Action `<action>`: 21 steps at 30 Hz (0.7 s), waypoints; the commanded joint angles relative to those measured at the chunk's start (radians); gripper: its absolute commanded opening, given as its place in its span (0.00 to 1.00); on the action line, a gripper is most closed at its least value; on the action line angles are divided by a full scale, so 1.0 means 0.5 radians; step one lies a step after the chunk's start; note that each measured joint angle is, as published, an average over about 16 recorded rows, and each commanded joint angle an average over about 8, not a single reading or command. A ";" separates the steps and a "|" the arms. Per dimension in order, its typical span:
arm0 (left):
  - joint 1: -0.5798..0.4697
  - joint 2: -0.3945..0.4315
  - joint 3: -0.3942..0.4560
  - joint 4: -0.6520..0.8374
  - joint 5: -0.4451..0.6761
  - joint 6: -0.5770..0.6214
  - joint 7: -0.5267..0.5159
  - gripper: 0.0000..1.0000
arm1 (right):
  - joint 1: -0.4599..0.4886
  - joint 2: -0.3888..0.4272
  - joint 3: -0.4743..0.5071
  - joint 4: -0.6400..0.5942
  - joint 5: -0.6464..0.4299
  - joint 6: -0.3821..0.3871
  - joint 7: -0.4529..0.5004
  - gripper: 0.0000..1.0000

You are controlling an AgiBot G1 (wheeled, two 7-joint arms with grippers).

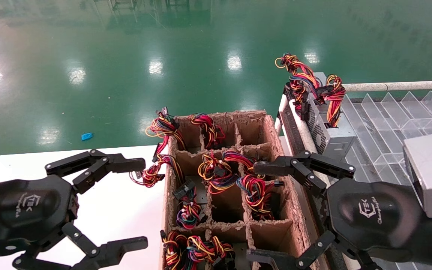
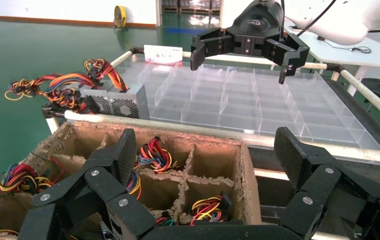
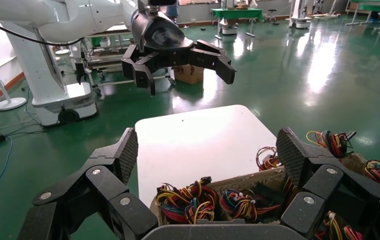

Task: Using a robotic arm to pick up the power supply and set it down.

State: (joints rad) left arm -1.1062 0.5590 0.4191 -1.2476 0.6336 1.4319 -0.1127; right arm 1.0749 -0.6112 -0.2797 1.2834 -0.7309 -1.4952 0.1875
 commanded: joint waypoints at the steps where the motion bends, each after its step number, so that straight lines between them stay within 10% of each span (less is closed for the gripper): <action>1: 0.000 0.000 0.000 0.000 0.000 0.000 0.000 1.00 | 0.000 0.000 0.000 0.000 0.000 0.000 0.000 1.00; 8: 0.000 0.000 0.000 0.000 0.000 0.000 0.000 1.00 | 0.000 0.000 0.000 0.000 0.000 0.000 0.000 1.00; 16: 0.000 0.000 0.000 0.000 0.000 0.000 0.000 0.06 | 0.000 0.000 0.000 0.000 0.000 0.000 0.000 1.00; 21: 0.000 0.000 0.000 0.000 0.000 0.000 0.000 0.00 | 0.000 0.000 0.000 0.000 -0.001 0.001 0.000 1.00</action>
State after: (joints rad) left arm -1.1062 0.5591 0.4191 -1.2476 0.6336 1.4319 -0.1127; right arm 1.0755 -0.6112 -0.2804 1.2833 -0.7340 -1.4935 0.1866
